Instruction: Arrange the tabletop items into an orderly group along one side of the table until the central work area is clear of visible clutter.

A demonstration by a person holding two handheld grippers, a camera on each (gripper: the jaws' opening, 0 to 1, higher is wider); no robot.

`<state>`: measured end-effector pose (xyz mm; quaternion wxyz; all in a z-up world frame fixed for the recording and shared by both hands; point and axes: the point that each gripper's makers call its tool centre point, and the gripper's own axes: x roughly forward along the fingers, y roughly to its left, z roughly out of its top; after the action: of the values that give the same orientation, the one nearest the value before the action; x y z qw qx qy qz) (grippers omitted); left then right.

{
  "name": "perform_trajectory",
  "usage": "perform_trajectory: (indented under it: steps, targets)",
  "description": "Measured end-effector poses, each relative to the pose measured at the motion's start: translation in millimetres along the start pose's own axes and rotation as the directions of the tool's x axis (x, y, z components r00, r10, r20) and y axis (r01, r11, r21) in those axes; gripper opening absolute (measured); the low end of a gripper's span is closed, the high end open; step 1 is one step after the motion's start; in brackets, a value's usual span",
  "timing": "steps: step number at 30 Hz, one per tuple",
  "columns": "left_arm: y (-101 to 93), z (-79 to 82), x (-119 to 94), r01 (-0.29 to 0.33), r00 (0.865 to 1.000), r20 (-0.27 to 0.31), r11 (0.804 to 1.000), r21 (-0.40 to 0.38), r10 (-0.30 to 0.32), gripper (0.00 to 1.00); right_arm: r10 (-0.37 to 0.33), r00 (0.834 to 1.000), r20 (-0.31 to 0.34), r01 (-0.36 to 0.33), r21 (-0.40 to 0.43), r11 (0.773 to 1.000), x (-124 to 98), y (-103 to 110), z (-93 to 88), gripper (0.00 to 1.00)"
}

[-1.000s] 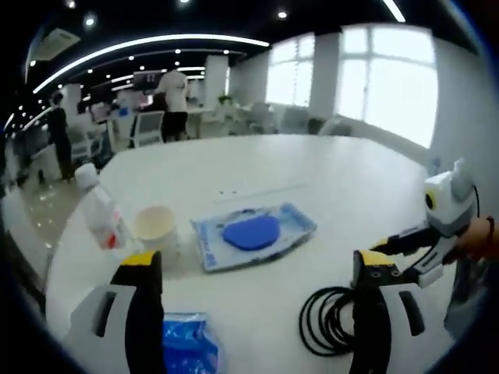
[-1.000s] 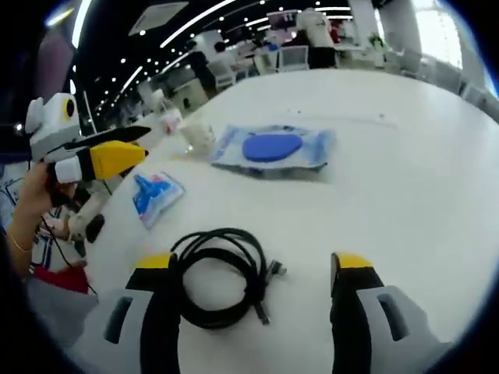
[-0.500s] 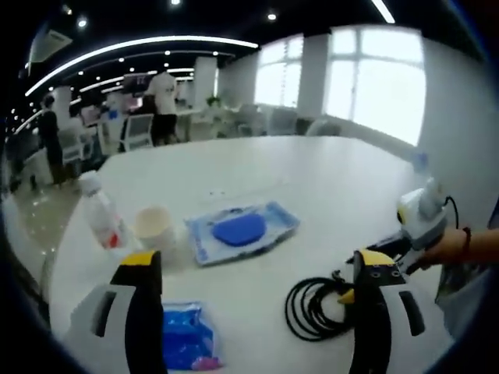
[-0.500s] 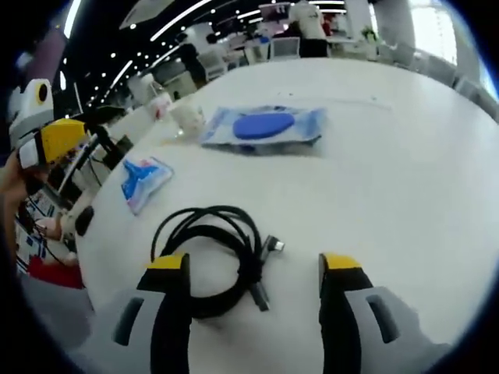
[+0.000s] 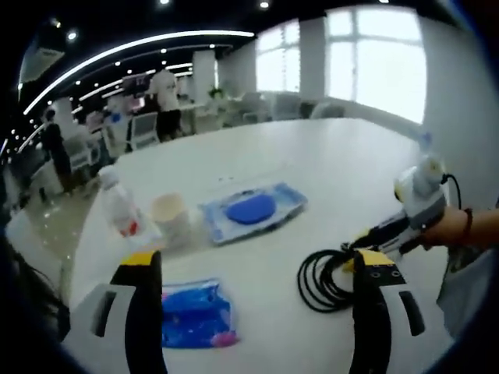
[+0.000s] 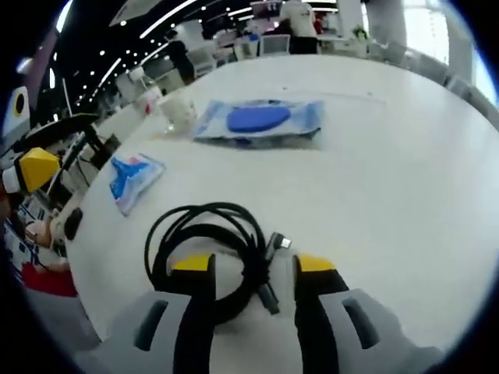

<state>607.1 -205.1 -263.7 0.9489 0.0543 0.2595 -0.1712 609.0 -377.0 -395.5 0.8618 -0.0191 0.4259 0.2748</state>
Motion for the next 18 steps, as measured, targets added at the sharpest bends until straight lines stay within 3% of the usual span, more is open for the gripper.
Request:
perform_trajectory:
  steps: [5,6,12,18]
  targets:
    - [11.4,5.0,-11.2,-0.049,0.998,0.034,0.999,0.015,0.048,0.98,-0.070,0.997,-0.034,0.067,-0.063,0.996,1.6,-8.8,-6.2,0.17]
    - [11.4,4.6,-13.7,-0.050,0.998,0.036,0.998,0.024,0.049,0.98,-0.074,0.997,-0.027,0.073,-0.027,0.997,4.2,-8.8,-6.7,0.16]
    - [11.3,7.5,-19.0,-0.045,0.997,0.056,0.998,0.036,0.043,0.97,-0.088,0.996,-0.027,0.088,-0.027,0.996,4.9,-9.5,-5.4,0.14]
    - [12.2,3.4,-21.8,-0.041,0.998,0.059,0.999,0.030,0.039,0.99,-0.084,0.996,-0.021,0.085,0.033,0.996,5.1,-11.2,-3.8,0.11]
